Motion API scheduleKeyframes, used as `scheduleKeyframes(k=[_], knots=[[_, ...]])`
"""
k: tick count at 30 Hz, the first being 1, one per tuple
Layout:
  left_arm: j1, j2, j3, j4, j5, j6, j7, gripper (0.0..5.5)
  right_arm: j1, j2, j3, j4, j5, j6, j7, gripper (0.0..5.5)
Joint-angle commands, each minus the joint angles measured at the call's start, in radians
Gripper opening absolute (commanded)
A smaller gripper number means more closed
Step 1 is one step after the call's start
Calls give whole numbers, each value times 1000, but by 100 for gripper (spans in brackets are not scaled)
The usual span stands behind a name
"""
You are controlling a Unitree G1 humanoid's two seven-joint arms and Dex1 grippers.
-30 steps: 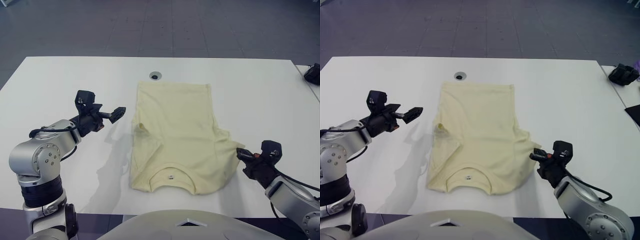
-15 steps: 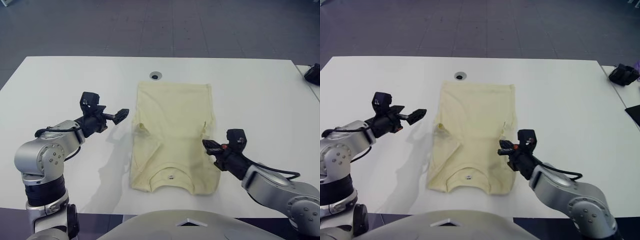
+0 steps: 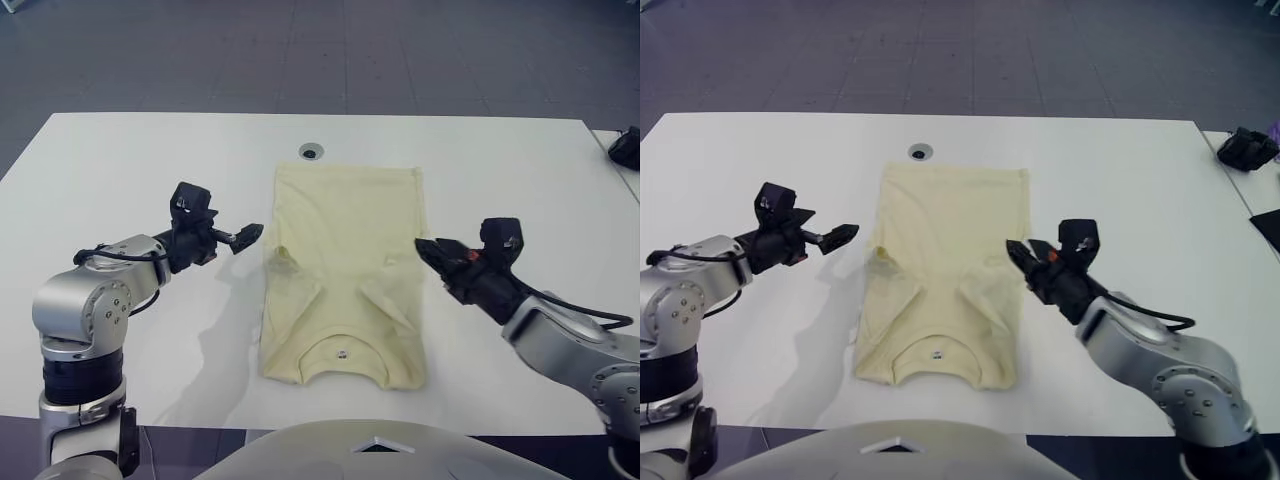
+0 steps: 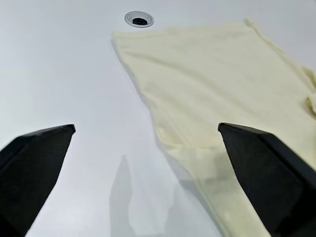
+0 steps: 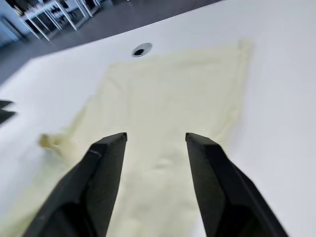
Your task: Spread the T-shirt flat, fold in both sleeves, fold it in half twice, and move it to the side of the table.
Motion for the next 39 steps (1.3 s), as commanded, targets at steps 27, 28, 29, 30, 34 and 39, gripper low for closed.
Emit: scheduleKeyframes(k=[27,28,29,30,34,39], knots=[[-96,-2,-346,264,310,-287,-191,540,237,-106,111,-71,-809,-10,656,537],[-96,-6,-345,263,313,-285,-190,540,240,-107,124,-81,-814,-7,672,537],[-95,-8,-343,261,315,-284,-191,540,238,-105,136,-91,-817,-1,686,537],[-94,-10,-341,260,317,-282,-192,540,235,-101,144,-98,-820,3,698,537],[-94,-12,-339,257,320,-279,-196,540,221,-80,172,-111,-829,14,735,537],[-86,-8,-334,237,322,-268,-198,540,200,-57,218,-108,-859,13,767,537]])
